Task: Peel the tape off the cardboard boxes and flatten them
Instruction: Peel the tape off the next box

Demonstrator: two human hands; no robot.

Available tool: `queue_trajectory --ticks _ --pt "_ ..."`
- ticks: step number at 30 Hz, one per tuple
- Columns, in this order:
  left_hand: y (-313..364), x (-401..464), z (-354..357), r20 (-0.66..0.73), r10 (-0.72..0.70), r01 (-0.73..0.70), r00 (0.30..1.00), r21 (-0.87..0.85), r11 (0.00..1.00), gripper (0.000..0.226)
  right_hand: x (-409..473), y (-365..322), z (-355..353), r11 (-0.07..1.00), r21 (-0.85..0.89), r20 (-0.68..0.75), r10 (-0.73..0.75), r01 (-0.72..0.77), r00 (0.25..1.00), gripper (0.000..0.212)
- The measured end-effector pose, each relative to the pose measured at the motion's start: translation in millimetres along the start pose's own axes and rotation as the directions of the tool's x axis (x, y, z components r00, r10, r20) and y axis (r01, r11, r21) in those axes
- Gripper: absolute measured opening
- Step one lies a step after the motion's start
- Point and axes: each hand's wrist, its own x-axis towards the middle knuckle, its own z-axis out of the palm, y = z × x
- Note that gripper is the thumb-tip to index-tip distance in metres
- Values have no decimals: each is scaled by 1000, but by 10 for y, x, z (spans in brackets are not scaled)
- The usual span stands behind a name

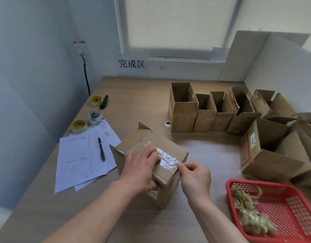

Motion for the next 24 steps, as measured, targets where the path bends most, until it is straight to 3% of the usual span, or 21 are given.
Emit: queue_trajectory --ticks 3,6,8,11,12,15,17,18,22,24 --pt "-16 -22 38 -14 -7 7 1000 -4 1000 81 13 -17 -33 973 -189 84 -121 135 989 20" --pt "-25 -19 37 -12 -8 8 1000 4 1000 83 23 -34 -87 859 -400 207 -255 320 945 20" --pt "-23 -17 32 -2 -9 9 1000 0 1000 84 -7 -21 -121 779 -448 268 -352 439 897 18" --pt "-36 -30 28 -1 -4 4 1000 -10 1000 84 -61 48 -179 600 -471 362 -538 647 761 11" --pt "-40 -35 27 0 -1 1 1000 -8 1000 84 -70 74 -202 596 -450 361 -559 665 746 10" --pt "-35 -36 21 -2 5 -5 1000 -17 1000 86 -109 62 -254 838 -257 192 -443 481 875 14" --pt "-33 -30 22 -5 5 -5 1000 -22 1000 87 -101 19 -228 950 -117 94 -279 288 956 35" --pt "-36 -32 27 -7 5 -5 1000 -23 1000 87 -84 5 -203 972 -91 79 -210 217 975 38" --pt "-50 -54 51 -17 2 -3 1000 -27 1000 87 -29 2 -123 999 -37 99 15 -11 995 12" --pt "-52 -64 51 -24 2 -2 1000 -26 1000 87 -52 1 -109 998 -65 97 3 3 995 4"
